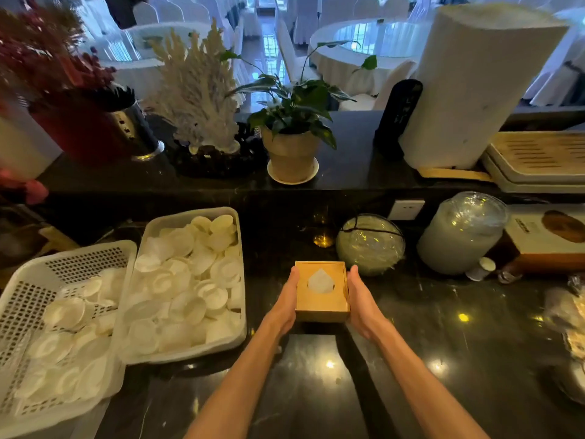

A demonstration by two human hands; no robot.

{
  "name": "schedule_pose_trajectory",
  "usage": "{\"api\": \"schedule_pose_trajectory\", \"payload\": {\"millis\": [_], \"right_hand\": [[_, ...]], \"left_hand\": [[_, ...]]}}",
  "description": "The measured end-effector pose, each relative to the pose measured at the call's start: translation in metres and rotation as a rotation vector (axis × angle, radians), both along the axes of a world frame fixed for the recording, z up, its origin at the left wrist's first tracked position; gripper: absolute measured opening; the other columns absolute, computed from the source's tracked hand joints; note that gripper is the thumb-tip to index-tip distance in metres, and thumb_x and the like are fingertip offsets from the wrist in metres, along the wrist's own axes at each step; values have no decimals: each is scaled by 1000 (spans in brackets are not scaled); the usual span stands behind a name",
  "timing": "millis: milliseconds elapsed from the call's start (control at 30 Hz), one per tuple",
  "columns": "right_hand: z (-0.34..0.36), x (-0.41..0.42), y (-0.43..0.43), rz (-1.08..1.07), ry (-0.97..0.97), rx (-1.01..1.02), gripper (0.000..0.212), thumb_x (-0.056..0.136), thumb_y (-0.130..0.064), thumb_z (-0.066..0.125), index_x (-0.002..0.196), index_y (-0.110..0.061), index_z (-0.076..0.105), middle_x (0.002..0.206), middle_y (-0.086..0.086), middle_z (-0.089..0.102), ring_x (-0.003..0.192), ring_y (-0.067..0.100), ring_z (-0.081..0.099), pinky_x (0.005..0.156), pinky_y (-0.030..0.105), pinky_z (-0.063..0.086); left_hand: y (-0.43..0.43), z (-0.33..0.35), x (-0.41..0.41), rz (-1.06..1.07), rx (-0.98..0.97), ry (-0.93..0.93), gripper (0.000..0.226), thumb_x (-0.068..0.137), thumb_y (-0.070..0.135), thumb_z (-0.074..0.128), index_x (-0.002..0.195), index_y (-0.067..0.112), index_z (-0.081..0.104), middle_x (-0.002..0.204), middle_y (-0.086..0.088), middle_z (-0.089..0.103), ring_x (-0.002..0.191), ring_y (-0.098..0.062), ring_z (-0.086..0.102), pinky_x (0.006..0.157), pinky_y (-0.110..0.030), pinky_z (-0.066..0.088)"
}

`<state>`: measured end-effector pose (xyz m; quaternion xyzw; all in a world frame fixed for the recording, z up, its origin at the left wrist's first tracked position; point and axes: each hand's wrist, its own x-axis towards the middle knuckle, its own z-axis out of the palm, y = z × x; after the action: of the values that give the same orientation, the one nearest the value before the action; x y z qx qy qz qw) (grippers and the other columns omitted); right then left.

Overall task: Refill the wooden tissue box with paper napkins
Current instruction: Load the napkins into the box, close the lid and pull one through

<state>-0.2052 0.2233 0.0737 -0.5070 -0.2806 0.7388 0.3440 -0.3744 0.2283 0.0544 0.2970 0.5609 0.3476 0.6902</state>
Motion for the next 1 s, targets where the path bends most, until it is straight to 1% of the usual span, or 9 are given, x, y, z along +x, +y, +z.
{"api": "schedule_pose_trajectory", "payload": {"millis": [100,333,433,567,667,733,833,933,1000], "right_hand": [[-12,0,19,-18,-1,-36,58,95,-67,22,120,-31,60,122,8,70,116,27,64,110,56,39],[-39,1,33,-29,-15,-93,59,96,-65,22,121,-28,61,120,10,70,115,29,65,109,55,39],[-46,1,31,-53,-35,-94,53,99,-60,22,113,-29,62,118,9,71,116,29,63,111,53,38],[-46,1,29,-69,-25,-108,55,98,-61,22,116,-28,62,120,11,70,115,29,64,109,51,41],[-43,0,27,-52,-57,-91,53,99,-59,21,112,-28,63,114,9,73,111,27,66,106,48,43],[-41,3,21,-26,-96,-52,51,99,-59,23,115,-30,62,116,4,72,113,23,65,106,44,43],[-33,11,3,57,-158,56,67,91,-71,36,146,-33,38,146,-6,50,131,13,50,115,40,32],[-20,10,-23,224,-330,245,70,91,-67,36,151,-42,10,151,-32,21,142,0,23,119,33,16],[-19,9,-38,372,-597,356,72,95,-62,32,154,-35,1,153,-28,0,146,2,-3,121,36,5]], "left_hand": [[20,-15,0,4,-39,-6,65,99,61,20,139,19,51,127,-10,67,116,-27,65,106,-48,47],[32,-48,3,5,-126,10,66,99,63,22,137,18,52,122,-12,69,111,-27,68,101,-46,51],[27,-55,4,-11,-139,2,66,98,64,22,138,20,51,125,-11,67,114,-26,66,108,-49,45],[26,-64,1,-14,-115,36,74,92,73,27,141,22,49,128,-9,66,118,-26,64,112,-53,39],[23,-66,1,-66,-115,121,89,82,84,32,152,30,28,147,-3,50,131,-25,52,116,-54,33],[18,-70,3,-79,-31,200,79,89,77,30,155,39,9,154,7,33,143,-23,35,120,-53,24],[-2,-35,12,-126,125,353,68,96,67,29,154,44,4,164,15,3,152,-15,2,123,-55,7],[-29,-21,22,-213,239,562,62,105,47,25,156,31,-6,155,21,-18,143,-5,-22,120,-41,-5],[-43,-22,26,-268,293,695,61,106,41,24,157,26,-6,159,15,-20,145,-10,-24,120,-38,-6]]}}
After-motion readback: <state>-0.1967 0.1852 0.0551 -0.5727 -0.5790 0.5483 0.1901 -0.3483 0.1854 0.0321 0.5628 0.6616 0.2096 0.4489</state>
